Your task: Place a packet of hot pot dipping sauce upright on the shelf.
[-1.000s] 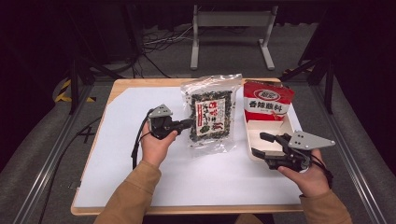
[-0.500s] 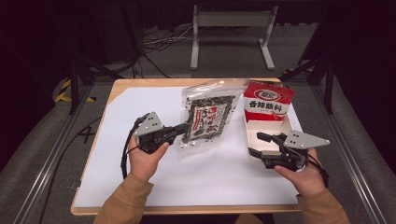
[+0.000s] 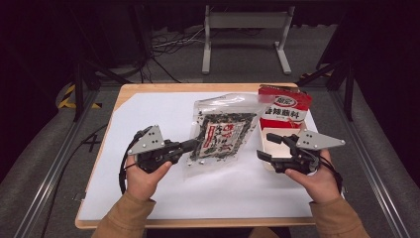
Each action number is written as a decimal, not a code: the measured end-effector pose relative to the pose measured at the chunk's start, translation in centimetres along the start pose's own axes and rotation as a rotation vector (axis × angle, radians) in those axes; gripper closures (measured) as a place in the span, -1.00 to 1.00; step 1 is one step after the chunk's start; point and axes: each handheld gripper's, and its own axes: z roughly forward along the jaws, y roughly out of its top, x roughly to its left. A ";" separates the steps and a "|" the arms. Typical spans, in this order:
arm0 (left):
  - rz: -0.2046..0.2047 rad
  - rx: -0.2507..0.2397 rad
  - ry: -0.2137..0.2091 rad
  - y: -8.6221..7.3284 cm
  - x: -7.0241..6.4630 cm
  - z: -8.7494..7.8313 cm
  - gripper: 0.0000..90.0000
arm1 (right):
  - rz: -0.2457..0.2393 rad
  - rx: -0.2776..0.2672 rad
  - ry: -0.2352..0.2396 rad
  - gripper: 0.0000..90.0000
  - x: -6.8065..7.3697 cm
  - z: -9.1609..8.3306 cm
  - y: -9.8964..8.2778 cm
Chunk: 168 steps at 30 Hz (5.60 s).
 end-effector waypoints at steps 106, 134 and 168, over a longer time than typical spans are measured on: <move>-0.136 0.281 0.106 -4.7 4.6 -1.9 -0.23 | -0.095 -0.024 0.062 0.69 -4.3 -7.6 9.1; -0.168 0.261 0.150 -4.9 5.4 -2.9 -0.59 | -0.084 -0.034 -0.098 0.68 -8.3 -8.9 7.8; -0.204 0.251 0.182 -5.4 6.1 -4.2 -0.67 | -0.021 0.117 -0.208 0.68 -9.3 -6.9 4.7</move>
